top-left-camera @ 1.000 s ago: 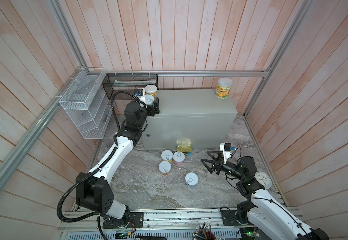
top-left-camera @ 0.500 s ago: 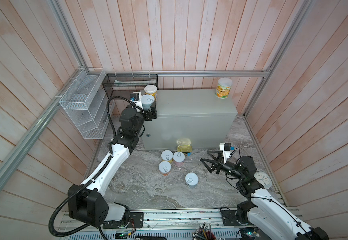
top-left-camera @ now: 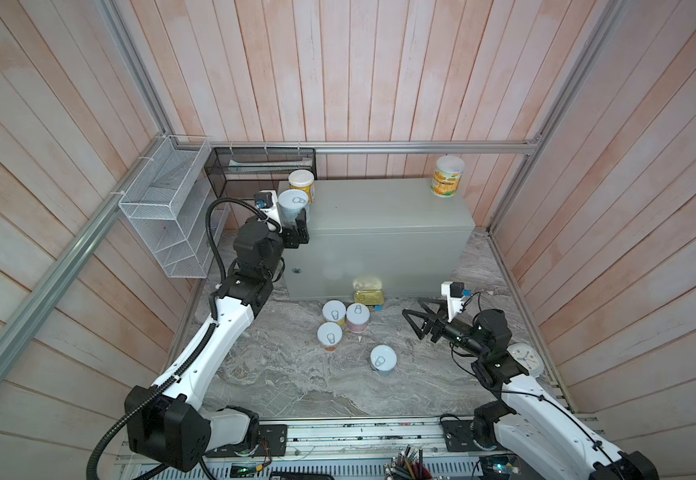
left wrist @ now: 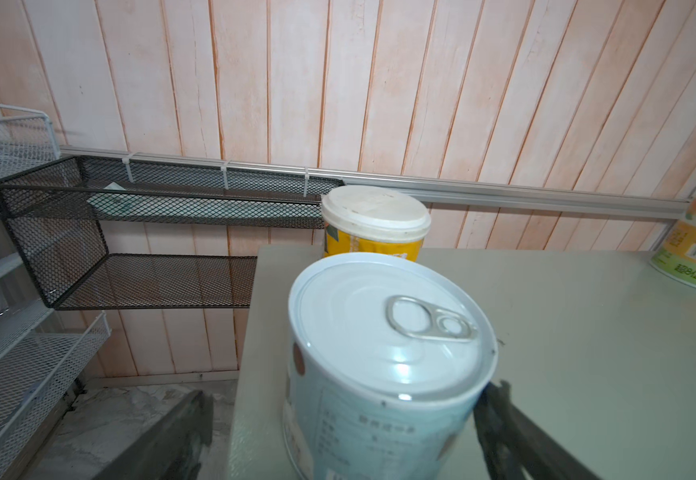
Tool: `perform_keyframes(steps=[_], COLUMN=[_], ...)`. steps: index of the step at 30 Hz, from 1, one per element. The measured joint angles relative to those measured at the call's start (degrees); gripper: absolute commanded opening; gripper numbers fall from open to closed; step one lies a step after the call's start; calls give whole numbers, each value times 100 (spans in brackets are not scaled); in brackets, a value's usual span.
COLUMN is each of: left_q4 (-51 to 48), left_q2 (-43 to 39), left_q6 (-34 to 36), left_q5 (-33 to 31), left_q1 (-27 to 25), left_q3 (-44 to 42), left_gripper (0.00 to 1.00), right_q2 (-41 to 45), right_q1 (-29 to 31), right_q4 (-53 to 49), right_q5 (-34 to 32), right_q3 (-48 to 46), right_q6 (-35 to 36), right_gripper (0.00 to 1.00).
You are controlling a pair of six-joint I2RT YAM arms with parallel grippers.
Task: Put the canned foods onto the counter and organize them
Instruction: 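Set the white-lidded can beside the yellow can and open the left gripper, then lower the left gripper down over the remaining floor cans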
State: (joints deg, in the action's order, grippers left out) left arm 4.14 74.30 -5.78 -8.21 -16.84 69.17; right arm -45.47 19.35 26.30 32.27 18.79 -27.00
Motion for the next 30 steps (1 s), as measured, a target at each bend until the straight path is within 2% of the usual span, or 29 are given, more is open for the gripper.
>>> perform_keyframes(steps=[8,18,25,30], left_q4=[-632,-1587,-2564,-3027], left_q2=[-507,-1255,-1259,-1270], left_q6=[0,17,15,-33], left_q5=[-280,-358,59,437], left_q1=[0,0,-20,-184], left_q3=[-205,-629,-682,-1091], left_gripper=[100,100,100,100], right_q2=[269,-236,-898,-1180], right_q1=[0,0,0,39], right_q4=[-17,-302,-396,-334], right_q5=[-166,-313,-369,-439], right_q3=[-11,-7,350,466], right_q6=[-48,-105,-269,-304], right_gripper=[98,98,97,96])
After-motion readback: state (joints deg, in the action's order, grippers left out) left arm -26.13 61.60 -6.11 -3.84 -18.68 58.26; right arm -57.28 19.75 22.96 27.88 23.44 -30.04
